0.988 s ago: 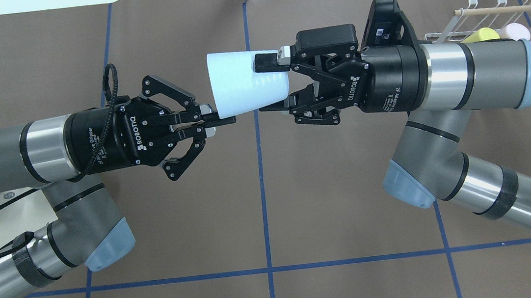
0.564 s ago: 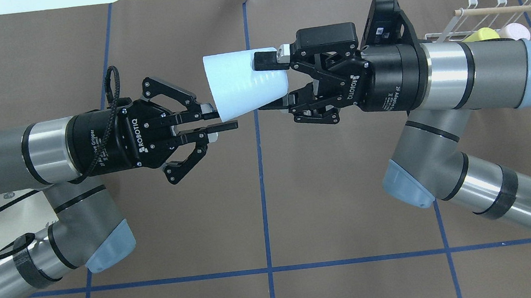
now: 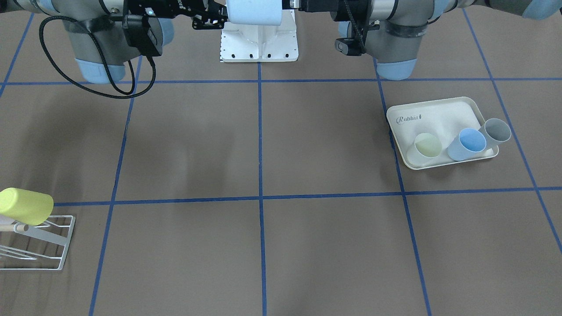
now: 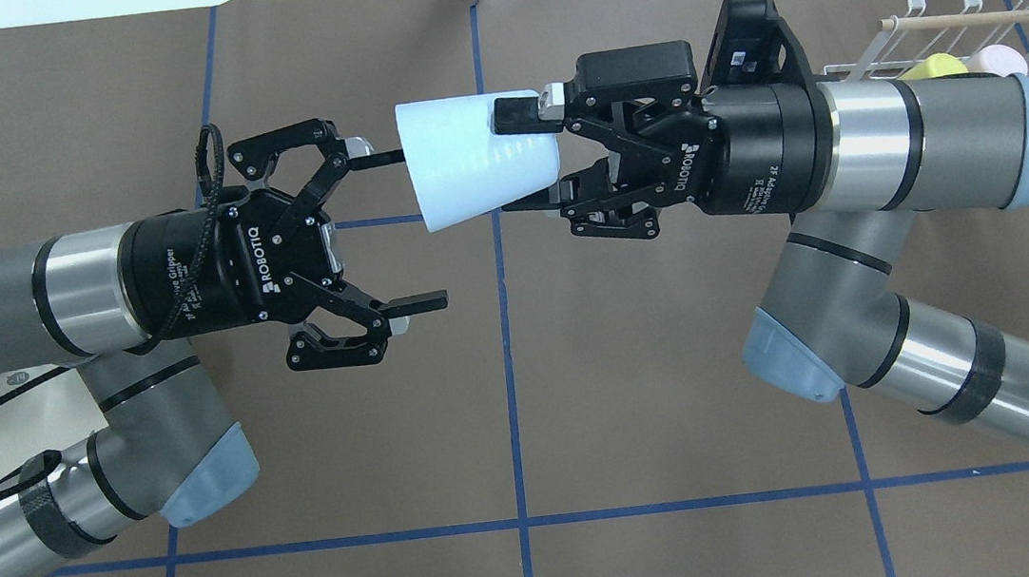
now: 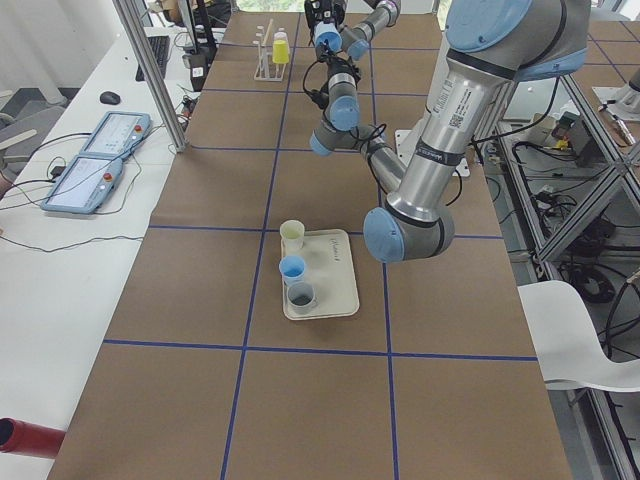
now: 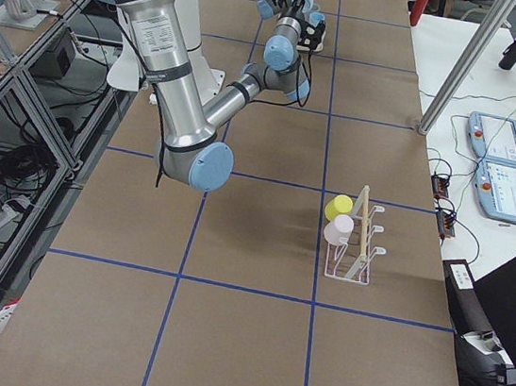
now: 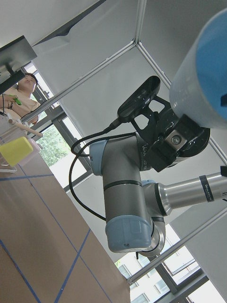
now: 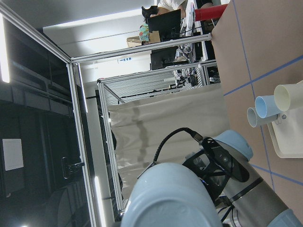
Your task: Transfer IKEA cup to right arm and place on rack
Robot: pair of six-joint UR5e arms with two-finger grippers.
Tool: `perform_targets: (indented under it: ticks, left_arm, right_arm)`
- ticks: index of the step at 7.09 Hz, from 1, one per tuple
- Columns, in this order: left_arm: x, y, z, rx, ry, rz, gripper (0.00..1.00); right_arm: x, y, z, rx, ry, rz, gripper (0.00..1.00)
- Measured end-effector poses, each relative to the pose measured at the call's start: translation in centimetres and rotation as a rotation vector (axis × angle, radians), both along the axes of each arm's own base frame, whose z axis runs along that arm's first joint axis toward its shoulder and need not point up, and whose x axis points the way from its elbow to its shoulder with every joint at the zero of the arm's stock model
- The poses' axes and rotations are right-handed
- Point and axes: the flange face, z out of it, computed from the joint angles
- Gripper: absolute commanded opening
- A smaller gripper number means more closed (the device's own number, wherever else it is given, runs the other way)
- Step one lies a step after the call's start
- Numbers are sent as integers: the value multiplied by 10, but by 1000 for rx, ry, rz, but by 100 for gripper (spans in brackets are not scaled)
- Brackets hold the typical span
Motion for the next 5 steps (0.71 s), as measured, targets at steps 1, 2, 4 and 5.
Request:
perform_targets:
  ticks: [1,2,4,5]
  left_arm:
    - [-6,-5,2,5,-5,-21,100]
    - [-15,-15,6,6,-18,-53,100]
    - [-37,-41,23,30,-82,-136,100]
    - [-45,-52,30,79,-148,-189,100]
  right_arm:
    - [2,-1,1,-1,2,4,23]
    - [7,-5,8,-7,13,18,22]
    - [27,-25,40,-14,88,105,22]
    - [39,-36,67,-10,171,173,22]
